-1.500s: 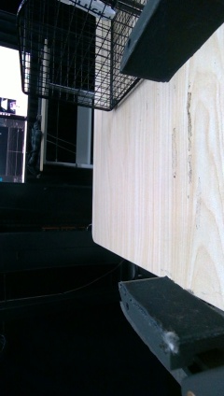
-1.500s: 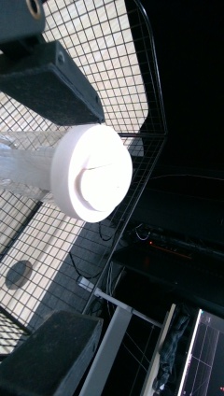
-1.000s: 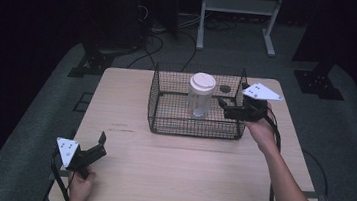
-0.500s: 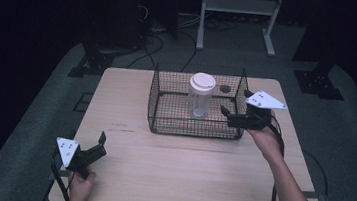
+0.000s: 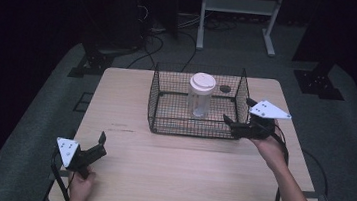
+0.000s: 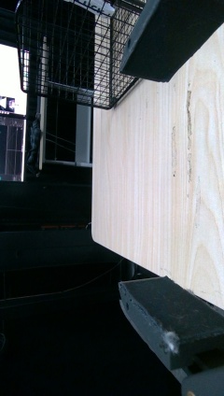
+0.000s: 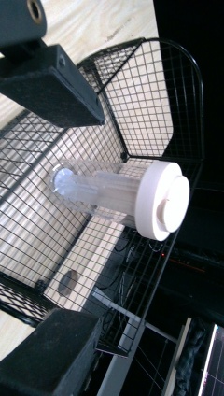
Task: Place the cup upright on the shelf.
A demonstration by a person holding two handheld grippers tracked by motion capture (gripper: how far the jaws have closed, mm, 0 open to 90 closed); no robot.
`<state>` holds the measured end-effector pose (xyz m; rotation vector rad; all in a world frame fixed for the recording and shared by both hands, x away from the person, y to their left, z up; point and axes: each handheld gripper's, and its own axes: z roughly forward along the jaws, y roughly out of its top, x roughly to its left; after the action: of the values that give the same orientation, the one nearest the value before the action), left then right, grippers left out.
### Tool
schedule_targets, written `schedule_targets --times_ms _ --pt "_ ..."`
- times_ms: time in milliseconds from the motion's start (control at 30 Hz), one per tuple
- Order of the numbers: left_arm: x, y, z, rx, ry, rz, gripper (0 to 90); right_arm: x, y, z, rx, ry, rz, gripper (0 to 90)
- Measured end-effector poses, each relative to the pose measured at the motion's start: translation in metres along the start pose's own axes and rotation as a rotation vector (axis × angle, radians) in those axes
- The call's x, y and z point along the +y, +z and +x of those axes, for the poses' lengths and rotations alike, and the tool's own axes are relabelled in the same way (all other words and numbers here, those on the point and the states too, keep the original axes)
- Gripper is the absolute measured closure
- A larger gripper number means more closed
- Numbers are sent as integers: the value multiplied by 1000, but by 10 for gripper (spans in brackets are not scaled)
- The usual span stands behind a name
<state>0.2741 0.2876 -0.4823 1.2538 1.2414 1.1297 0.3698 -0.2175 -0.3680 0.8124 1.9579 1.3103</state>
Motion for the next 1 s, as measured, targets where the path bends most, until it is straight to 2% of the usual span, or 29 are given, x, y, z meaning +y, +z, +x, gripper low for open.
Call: schedule_targets --times_ms 233,300,1000 --pt "0 0 0 0 1 1 0 -11 -9 4 5 1 5 40" --pt "0 0 0 0 5 3 0 -14 -12 3 11 14 6 40" --pt "0 -1 0 2 9 6 0 -38 -40 6 -12 18 3 40"
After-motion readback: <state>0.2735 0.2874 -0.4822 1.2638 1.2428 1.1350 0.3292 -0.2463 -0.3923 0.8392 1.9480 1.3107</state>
